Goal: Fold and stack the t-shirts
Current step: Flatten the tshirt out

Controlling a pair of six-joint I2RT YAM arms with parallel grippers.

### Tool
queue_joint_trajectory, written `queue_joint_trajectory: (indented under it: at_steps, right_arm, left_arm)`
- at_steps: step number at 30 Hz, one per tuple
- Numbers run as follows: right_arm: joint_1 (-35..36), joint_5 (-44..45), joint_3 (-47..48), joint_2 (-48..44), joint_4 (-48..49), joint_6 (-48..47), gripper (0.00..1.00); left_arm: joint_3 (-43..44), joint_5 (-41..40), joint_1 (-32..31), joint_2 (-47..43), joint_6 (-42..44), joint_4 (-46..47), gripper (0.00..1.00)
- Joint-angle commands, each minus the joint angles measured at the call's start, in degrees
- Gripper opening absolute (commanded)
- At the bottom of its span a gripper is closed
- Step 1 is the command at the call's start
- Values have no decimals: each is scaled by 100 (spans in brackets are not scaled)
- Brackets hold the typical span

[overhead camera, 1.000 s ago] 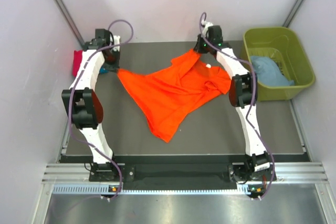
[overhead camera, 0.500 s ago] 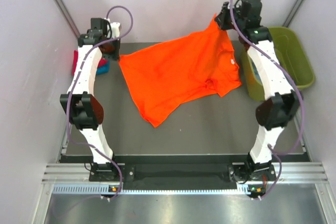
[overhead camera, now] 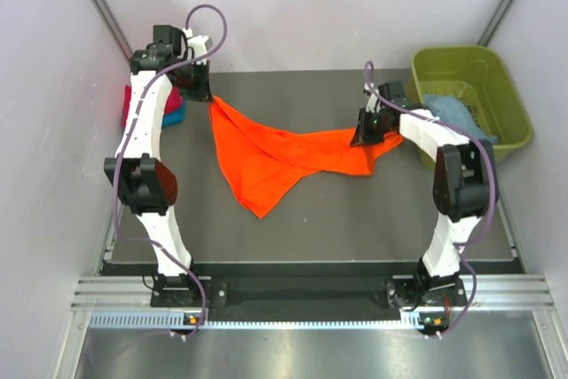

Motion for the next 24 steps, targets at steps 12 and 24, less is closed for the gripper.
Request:
queue_joint_trajectory:
  at_steps: [12,24]
  right_arm:
    - [67,-101,995,690,-110,213,44]
    - [84,128,828,586,-462,-16,37]
  left_arm:
    - [186,692,-6,684,-107,-339,0]
    - [160,736,-6,746,-160,-295,0]
